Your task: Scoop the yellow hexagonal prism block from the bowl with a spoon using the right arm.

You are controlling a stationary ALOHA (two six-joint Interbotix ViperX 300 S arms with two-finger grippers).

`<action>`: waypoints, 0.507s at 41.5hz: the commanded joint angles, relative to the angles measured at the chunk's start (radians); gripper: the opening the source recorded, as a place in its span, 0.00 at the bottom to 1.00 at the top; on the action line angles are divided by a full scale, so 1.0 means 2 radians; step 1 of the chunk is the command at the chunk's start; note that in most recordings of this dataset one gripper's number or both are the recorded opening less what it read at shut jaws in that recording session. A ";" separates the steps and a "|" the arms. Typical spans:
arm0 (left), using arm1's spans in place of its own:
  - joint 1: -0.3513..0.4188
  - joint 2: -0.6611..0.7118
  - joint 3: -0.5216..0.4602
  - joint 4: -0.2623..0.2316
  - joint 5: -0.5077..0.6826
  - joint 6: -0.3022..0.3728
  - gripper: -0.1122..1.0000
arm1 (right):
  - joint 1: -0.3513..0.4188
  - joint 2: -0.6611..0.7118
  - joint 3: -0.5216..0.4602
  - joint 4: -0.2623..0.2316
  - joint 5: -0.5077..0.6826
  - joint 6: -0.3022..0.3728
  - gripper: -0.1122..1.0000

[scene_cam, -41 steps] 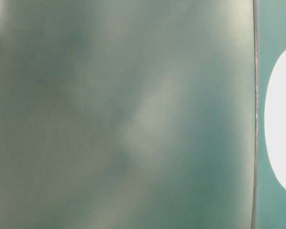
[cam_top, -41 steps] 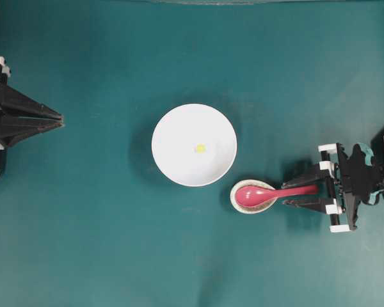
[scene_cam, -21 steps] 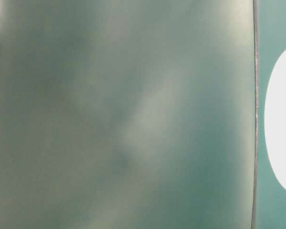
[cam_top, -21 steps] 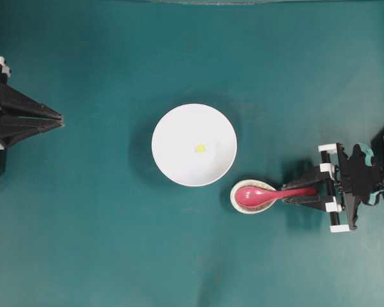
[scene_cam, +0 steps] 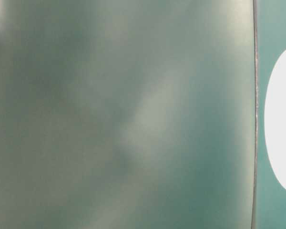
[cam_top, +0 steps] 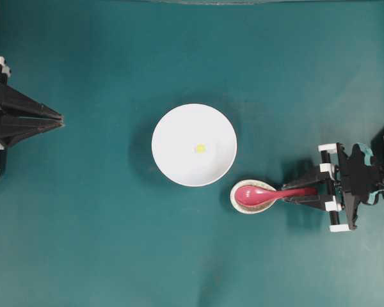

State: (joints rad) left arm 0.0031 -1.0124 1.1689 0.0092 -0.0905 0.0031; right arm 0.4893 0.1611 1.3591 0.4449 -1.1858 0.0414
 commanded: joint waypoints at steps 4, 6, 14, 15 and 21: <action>0.000 0.005 -0.011 0.002 -0.002 0.001 0.22 | -0.001 -0.005 -0.002 0.006 -0.002 -0.001 0.39; 0.000 0.004 -0.012 0.002 -0.002 0.001 0.22 | -0.001 -0.005 -0.002 0.006 -0.002 -0.001 0.39; 0.000 0.004 -0.011 0.002 -0.002 0.001 0.22 | -0.001 -0.005 -0.003 0.005 -0.002 -0.001 0.35; 0.000 0.005 -0.011 0.002 -0.002 0.001 0.22 | -0.002 -0.005 -0.003 0.006 -0.002 -0.001 0.34; 0.000 0.004 -0.012 0.002 -0.002 0.001 0.22 | -0.002 -0.005 -0.004 0.006 -0.003 -0.001 0.33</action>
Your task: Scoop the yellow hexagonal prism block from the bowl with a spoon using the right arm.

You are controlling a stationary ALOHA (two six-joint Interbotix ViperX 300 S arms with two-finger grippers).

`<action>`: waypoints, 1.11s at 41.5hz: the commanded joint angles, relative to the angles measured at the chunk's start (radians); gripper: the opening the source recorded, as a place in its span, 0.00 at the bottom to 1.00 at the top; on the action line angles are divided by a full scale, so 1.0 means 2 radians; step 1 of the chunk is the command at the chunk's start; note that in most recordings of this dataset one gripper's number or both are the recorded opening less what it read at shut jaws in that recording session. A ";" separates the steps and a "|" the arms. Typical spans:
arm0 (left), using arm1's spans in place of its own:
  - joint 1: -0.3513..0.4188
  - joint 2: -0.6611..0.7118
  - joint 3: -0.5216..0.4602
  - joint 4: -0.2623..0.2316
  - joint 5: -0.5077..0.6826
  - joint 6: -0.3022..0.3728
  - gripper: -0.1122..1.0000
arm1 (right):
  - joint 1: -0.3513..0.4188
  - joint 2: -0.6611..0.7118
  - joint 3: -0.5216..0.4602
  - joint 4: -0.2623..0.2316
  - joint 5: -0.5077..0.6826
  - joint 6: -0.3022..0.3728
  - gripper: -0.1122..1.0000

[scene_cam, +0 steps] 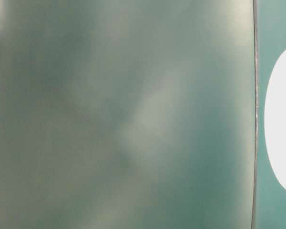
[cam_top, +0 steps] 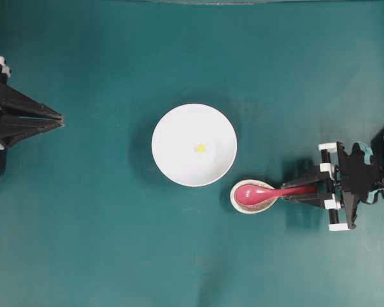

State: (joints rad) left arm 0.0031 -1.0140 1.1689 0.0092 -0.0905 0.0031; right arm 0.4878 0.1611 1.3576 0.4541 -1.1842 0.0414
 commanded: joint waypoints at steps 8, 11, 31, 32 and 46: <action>0.000 0.005 -0.012 0.002 -0.002 0.001 0.22 | -0.002 -0.015 -0.003 0.002 -0.005 -0.002 0.33; 0.000 0.005 -0.012 0.002 -0.002 0.001 0.22 | -0.005 -0.027 -0.002 0.002 -0.005 -0.002 0.33; 0.000 0.005 -0.012 0.002 -0.005 0.001 0.22 | -0.057 -0.208 -0.029 0.002 0.113 -0.104 0.33; 0.000 0.004 -0.012 0.002 -0.005 0.001 0.22 | -0.061 -0.217 -0.033 0.002 0.127 -0.109 0.33; 0.000 0.002 -0.012 0.002 -0.005 0.001 0.22 | -0.147 -0.342 -0.120 0.000 0.382 -0.164 0.33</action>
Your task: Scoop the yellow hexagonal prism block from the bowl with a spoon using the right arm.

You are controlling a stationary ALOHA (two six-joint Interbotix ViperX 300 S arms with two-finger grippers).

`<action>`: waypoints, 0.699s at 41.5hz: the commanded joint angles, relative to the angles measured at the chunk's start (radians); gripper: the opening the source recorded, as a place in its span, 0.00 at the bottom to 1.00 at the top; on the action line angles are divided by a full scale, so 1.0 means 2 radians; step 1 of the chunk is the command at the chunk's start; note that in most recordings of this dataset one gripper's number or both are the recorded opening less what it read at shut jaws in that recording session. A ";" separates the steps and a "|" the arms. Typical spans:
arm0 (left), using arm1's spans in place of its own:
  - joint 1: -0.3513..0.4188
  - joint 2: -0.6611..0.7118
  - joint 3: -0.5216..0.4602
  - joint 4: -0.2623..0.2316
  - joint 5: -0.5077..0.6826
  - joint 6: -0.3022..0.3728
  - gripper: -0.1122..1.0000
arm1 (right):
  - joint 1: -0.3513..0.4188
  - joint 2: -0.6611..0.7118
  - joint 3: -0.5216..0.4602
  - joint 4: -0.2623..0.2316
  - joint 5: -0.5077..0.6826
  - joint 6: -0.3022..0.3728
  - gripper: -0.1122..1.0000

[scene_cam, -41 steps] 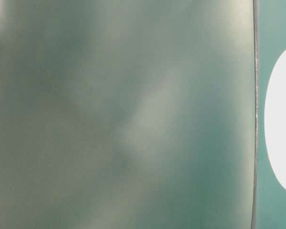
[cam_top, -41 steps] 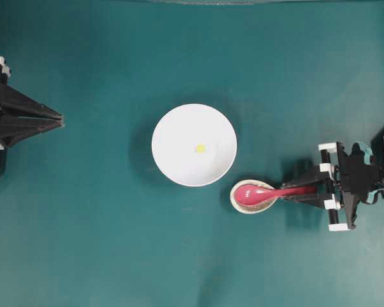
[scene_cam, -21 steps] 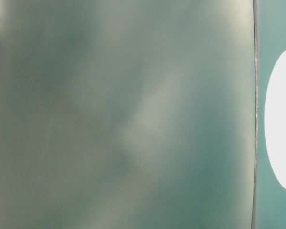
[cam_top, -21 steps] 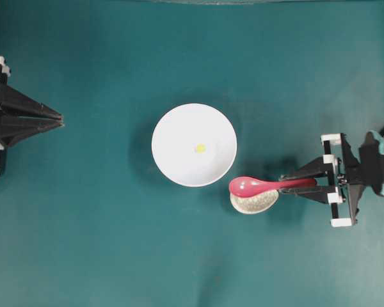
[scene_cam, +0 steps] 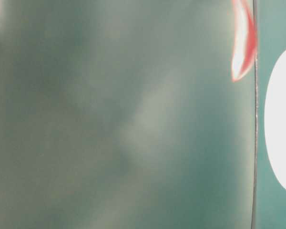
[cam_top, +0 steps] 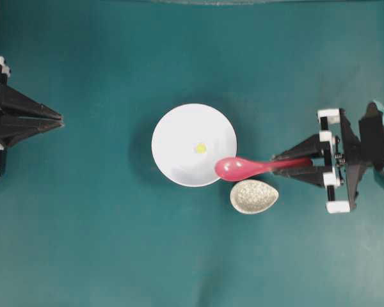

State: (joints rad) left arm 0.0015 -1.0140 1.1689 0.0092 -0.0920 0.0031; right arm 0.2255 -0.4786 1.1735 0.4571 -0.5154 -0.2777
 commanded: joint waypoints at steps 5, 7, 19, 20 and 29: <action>0.001 0.002 -0.012 0.002 -0.005 0.001 0.22 | -0.041 -0.044 -0.056 -0.002 0.117 -0.014 0.33; 0.001 0.002 -0.012 0.002 -0.005 0.001 0.22 | -0.052 -0.048 -0.065 -0.003 0.134 -0.014 0.33; 0.001 0.002 -0.012 0.002 -0.005 0.001 0.22 | -0.088 -0.048 -0.092 -0.012 0.160 -0.015 0.33; 0.001 0.002 -0.012 0.002 -0.005 0.001 0.22 | -0.091 -0.048 -0.094 -0.013 0.160 -0.015 0.33; 0.001 0.002 -0.012 0.002 -0.003 0.001 0.22 | -0.107 -0.047 -0.106 -0.024 0.161 -0.015 0.33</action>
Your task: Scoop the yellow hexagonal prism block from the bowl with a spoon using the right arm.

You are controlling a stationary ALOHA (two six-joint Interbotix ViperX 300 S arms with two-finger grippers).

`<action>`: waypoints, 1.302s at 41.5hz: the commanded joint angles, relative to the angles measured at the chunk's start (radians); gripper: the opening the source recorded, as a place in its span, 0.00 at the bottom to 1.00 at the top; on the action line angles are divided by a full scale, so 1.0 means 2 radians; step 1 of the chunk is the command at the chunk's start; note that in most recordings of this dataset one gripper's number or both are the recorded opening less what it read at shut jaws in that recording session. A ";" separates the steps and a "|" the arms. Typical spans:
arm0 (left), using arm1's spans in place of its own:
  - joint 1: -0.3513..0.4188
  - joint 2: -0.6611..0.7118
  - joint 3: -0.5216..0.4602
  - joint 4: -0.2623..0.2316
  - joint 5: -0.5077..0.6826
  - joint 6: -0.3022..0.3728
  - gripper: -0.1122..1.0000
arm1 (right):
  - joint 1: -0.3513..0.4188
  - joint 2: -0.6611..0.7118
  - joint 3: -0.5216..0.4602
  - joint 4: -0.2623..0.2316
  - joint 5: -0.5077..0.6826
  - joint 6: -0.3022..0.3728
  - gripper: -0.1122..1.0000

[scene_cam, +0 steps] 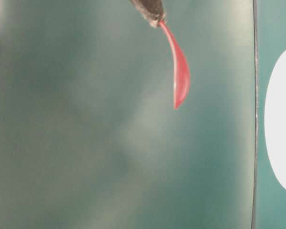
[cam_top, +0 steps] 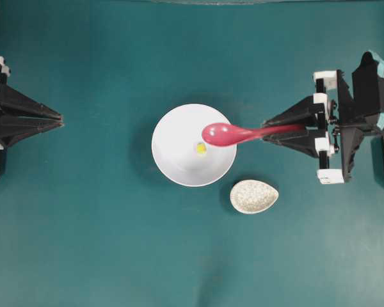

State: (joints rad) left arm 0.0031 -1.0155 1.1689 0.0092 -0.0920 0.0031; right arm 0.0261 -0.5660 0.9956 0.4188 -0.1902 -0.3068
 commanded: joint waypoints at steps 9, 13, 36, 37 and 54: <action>0.000 0.005 -0.012 0.002 0.005 -0.004 0.22 | -0.018 -0.003 -0.034 -0.007 0.023 0.000 0.33; 0.000 0.004 -0.012 0.002 0.006 0.000 0.22 | -0.023 -0.003 -0.041 -0.007 0.041 0.000 0.33; 0.001 0.006 -0.012 0.002 0.005 0.001 0.22 | -0.027 0.038 -0.061 -0.008 0.106 0.004 0.33; 0.001 0.006 -0.012 0.002 0.005 0.001 0.22 | -0.028 0.044 -0.065 -0.008 0.114 0.004 0.33; 0.031 0.020 -0.010 0.002 -0.002 -0.002 0.22 | -0.068 0.152 -0.146 -0.012 0.243 0.005 0.33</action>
State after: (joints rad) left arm 0.0568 -0.9910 1.1689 0.0092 -0.0798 0.0015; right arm -0.0997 -0.2761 0.7532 0.3973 0.2562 -0.2991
